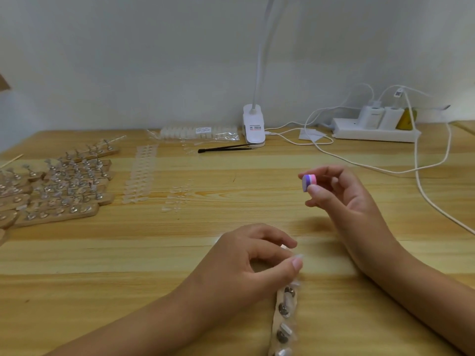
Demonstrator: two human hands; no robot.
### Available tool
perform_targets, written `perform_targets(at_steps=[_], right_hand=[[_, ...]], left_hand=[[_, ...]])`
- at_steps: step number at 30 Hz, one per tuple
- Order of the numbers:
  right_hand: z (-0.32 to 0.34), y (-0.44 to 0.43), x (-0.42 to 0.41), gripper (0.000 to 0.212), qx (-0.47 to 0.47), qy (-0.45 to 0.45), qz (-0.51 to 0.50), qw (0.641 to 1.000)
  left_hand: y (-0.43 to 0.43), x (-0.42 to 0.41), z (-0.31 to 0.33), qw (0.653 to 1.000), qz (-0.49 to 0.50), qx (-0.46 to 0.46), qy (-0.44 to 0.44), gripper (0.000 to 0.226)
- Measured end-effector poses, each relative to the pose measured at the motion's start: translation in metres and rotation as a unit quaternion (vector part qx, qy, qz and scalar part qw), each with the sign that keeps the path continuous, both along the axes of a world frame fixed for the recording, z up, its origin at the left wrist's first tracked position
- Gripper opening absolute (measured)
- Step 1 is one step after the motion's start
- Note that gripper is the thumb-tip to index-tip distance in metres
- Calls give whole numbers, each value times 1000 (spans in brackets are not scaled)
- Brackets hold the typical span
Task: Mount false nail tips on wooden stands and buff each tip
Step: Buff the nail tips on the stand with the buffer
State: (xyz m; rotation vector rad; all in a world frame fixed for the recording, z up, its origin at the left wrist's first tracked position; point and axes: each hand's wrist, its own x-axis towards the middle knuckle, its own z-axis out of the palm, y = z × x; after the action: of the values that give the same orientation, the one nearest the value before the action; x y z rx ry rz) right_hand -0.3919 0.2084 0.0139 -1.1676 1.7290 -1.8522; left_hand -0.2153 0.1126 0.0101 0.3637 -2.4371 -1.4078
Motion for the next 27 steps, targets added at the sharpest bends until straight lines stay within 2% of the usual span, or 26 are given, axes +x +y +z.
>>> perform_targets(at_steps=[3, 5, 8, 11, 13, 15, 17, 19, 23, 27], right_hand=[[-1, -1, -1, 30, 2, -7, 3, 1000], [-3, -2, -2, 29, 4, -10, 10, 1000], [-4, -3, -3, 23, 6, -12, 19, 1000], [-5, -3, -4, 22, 6, -13, 21, 1000], [-5, -3, -3, 23, 4, -11, 23, 1000], [-5, -2, -4, 24, 1, -10, 23, 1000], [-5, -2, -4, 22, 4, -10, 22, 1000], [-5, -2, -5, 21, 14, -4, 24, 1000], [-5, -1, -3, 21, 18, 4, 26, 999], [-5, 0, -1, 30, 25, 21, 33, 999]], left_hand=[[-1, 4, -2, 991, 16, -129, 14, 34], [0, 5, -3, 974, 16, -226, 23, 35], [2, 6, -3, 952, 12, -301, 49, 32], [-1, 5, -1, 960, 2, -274, 52, 37], [-3, 6, 0, 980, 14, -188, 57, 40], [-8, 9, 4, 991, 19, -109, 78, 32], [-15, 13, 9, 984, -11, -147, 99, 19], [-19, 15, 12, 961, -60, -245, 110, 12], [-23, 14, 8, 880, -109, -440, 146, 15], [-26, 13, 5, 846, -114, -495, 162, 27]])
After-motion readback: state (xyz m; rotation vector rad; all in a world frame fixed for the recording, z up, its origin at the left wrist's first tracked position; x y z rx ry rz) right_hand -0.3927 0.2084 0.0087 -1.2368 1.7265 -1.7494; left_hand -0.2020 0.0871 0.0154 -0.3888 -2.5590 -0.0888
